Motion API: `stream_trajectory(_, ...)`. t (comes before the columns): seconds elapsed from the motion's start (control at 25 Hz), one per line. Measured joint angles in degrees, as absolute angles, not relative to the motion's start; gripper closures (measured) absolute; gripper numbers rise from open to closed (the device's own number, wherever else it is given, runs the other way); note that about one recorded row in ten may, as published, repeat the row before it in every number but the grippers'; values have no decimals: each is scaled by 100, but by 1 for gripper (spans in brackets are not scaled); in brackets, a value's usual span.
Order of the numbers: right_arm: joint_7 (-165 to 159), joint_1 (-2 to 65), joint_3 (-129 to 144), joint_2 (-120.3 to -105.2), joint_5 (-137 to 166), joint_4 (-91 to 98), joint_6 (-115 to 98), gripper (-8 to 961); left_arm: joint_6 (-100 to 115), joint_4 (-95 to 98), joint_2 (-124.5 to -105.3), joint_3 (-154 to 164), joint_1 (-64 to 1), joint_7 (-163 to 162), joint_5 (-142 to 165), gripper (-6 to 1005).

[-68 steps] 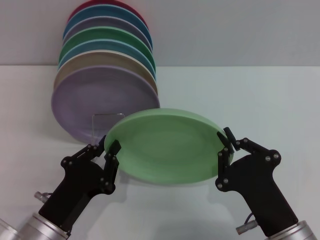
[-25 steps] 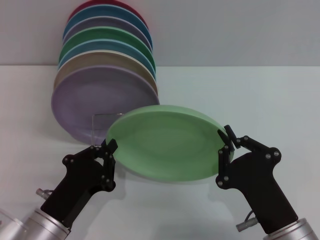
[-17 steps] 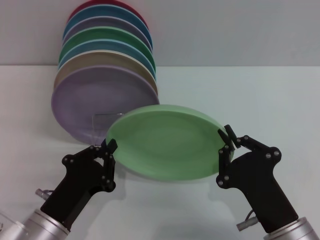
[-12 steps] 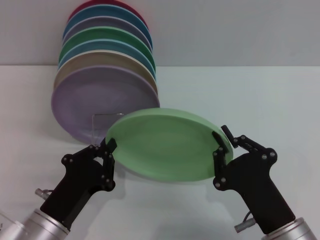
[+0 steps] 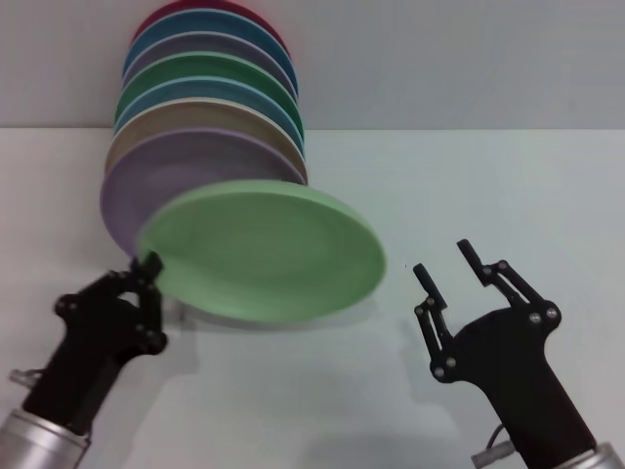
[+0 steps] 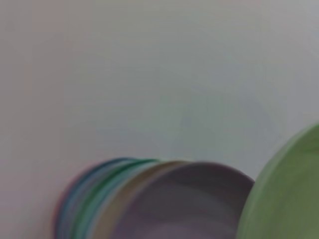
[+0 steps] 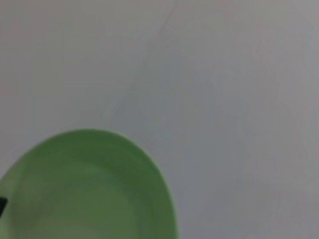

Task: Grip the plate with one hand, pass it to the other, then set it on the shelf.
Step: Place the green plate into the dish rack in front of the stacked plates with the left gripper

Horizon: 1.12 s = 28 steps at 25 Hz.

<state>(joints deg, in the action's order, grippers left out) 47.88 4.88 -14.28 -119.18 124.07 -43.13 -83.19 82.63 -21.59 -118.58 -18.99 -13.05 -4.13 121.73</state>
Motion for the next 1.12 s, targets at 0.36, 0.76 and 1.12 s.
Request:
stream_trajectory(0.36,4795,474,-1203,-11931,12382,-4061,-8606,572,9306,-2039,-11816,-2032,-1051,-515,12198,926)
stream_trajectory(0.76,4779,623,-1228,-11957,12153,-3897,-8418,572,9560,-1465,-11822,-2369,-1465,-451,12182,905)
stream_trajectory(1.12,4780,666,-1261,-11953,12071,-3884,-8402,572,9312,-1143,-11838,-2544,-1814,-440,12175,887)
